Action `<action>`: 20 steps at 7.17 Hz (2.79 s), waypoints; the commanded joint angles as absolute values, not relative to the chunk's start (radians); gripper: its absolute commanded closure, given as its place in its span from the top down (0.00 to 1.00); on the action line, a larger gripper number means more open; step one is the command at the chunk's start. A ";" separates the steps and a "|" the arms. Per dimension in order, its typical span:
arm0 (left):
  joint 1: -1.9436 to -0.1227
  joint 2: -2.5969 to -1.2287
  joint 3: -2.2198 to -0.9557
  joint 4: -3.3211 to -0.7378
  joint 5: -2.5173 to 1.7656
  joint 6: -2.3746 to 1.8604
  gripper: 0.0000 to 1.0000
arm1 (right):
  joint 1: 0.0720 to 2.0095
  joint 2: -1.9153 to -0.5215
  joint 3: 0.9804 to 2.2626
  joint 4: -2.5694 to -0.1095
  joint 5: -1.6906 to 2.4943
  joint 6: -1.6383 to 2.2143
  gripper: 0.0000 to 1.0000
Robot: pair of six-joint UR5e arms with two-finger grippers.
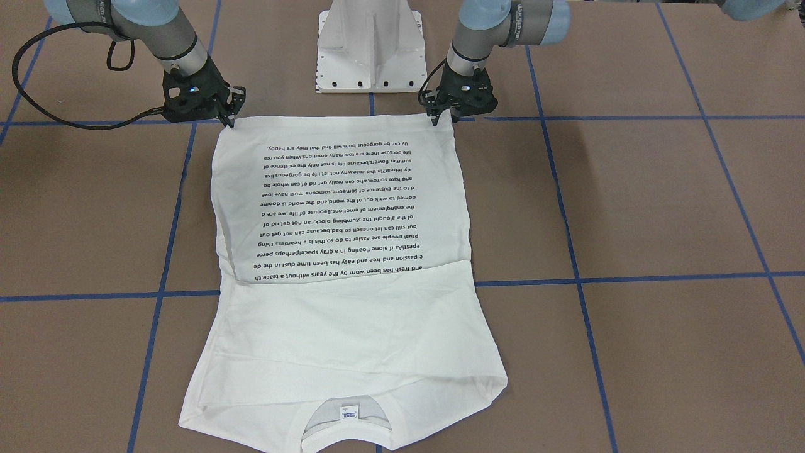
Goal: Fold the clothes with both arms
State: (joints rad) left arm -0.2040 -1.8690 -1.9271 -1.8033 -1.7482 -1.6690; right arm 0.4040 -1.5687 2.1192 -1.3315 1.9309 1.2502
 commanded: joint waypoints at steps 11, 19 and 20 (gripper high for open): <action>-0.221 -1.867 -2.111 -1.695 -1.802 -1.664 0.00 | 0.551 -1.615 2.198 -1.332 2.145 1.236 0.00; -0.173 -1.853 -2.476 -1.427 -1.916 -1.672 0.00 | 0.569 -1.807 2.418 -1.325 2.468 1.250 0.00; -0.176 -1.852 -2.471 -1.427 -1.917 -1.680 0.00 | 0.592 -1.795 2.399 -1.324 2.456 1.249 0.00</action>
